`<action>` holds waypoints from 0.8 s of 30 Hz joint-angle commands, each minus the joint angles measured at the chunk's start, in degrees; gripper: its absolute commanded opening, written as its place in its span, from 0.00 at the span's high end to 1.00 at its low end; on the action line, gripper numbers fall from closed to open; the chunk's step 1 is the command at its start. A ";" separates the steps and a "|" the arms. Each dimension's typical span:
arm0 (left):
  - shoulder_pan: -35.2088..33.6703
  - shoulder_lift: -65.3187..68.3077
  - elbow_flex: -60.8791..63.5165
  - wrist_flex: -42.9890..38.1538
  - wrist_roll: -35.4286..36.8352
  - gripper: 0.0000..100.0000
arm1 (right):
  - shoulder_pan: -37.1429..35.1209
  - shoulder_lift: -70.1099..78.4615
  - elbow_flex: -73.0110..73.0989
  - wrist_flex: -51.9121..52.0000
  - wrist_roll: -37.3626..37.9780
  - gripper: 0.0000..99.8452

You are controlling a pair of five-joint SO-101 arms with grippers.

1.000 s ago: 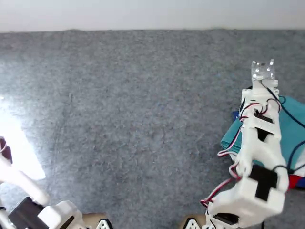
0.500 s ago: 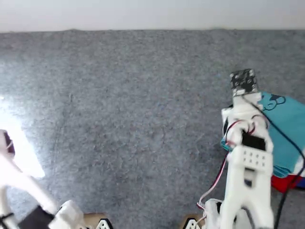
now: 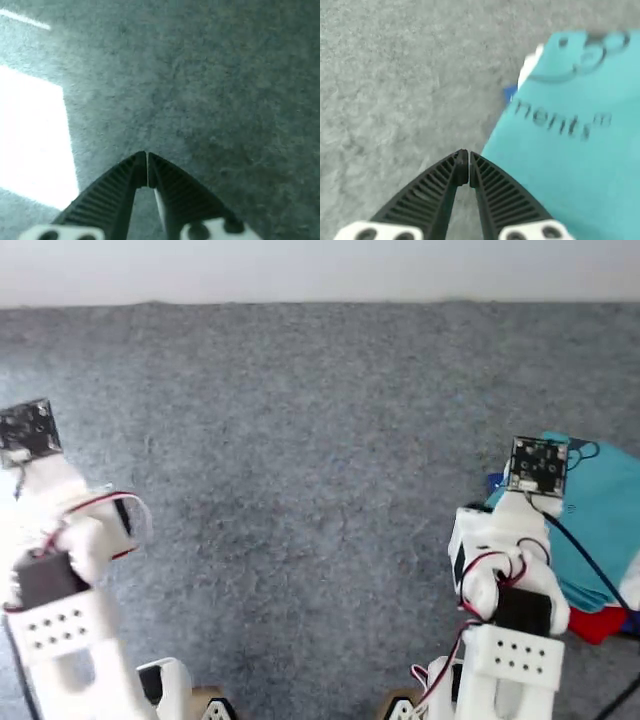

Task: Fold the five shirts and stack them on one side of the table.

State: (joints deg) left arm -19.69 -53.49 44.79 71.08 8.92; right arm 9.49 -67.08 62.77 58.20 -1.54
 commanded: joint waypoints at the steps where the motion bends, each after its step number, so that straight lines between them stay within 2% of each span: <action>1: 6.95 -6.07 7.25 -5.71 1.93 0.98 | -0.75 -3.38 -0.35 7.43 -5.80 0.98; 9: 17.05 -22.42 30.37 -25.58 1.93 0.99 | -2.42 -14.81 4.13 13.14 -5.98 0.99; 12: 18.99 -29.98 37.76 -30.15 1.85 0.99 | -3.12 -22.81 8.26 14.29 -5.98 0.99; 17: 21.36 -41.85 47.52 -30.86 1.85 0.99 | -3.12 -37.14 16.44 14.99 -5.27 0.99; 20: 21.45 -47.56 52.00 -30.24 1.93 0.99 | -3.12 -36.44 19.78 14.73 -1.76 0.99; 24: 22.59 -50.55 51.65 -25.23 1.93 0.99 | -3.12 -35.65 23.47 11.65 -0.53 0.99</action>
State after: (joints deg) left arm 1.76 -102.11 96.66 43.56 10.59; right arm 6.42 -102.68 84.92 72.09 -3.30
